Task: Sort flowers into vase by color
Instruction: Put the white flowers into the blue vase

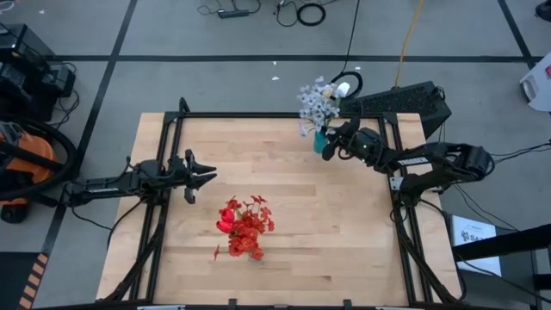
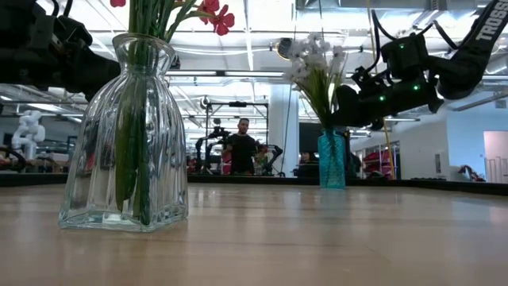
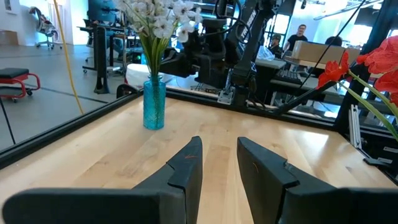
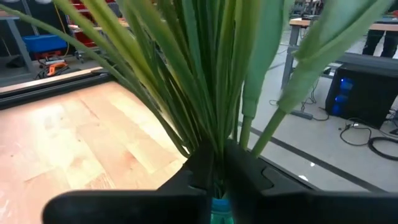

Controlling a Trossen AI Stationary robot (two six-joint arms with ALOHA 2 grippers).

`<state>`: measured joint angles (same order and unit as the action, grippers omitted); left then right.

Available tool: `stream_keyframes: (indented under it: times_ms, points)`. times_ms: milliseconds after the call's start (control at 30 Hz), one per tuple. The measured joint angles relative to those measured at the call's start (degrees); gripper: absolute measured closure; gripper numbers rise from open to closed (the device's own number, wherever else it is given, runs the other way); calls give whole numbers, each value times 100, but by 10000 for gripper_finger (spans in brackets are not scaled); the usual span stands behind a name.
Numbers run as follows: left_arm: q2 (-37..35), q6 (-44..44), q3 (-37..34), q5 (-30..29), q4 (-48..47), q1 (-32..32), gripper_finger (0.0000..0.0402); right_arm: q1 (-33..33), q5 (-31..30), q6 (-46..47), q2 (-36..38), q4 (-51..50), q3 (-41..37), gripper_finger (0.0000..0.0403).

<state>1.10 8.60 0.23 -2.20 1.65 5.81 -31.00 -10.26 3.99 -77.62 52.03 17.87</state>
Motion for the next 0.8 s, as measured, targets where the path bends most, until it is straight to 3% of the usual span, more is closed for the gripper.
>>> stream_keyframes:
  times_ms: [433, 800]
  points:
    - [0, 0, 2, 0, 0, 1, 295, 42, 13, 344, 360, -437, -7, 355]
    - [0, 0, 0, -2, 7, 0, 295, 42, 78, 459, 970, -1116, -5, 299]
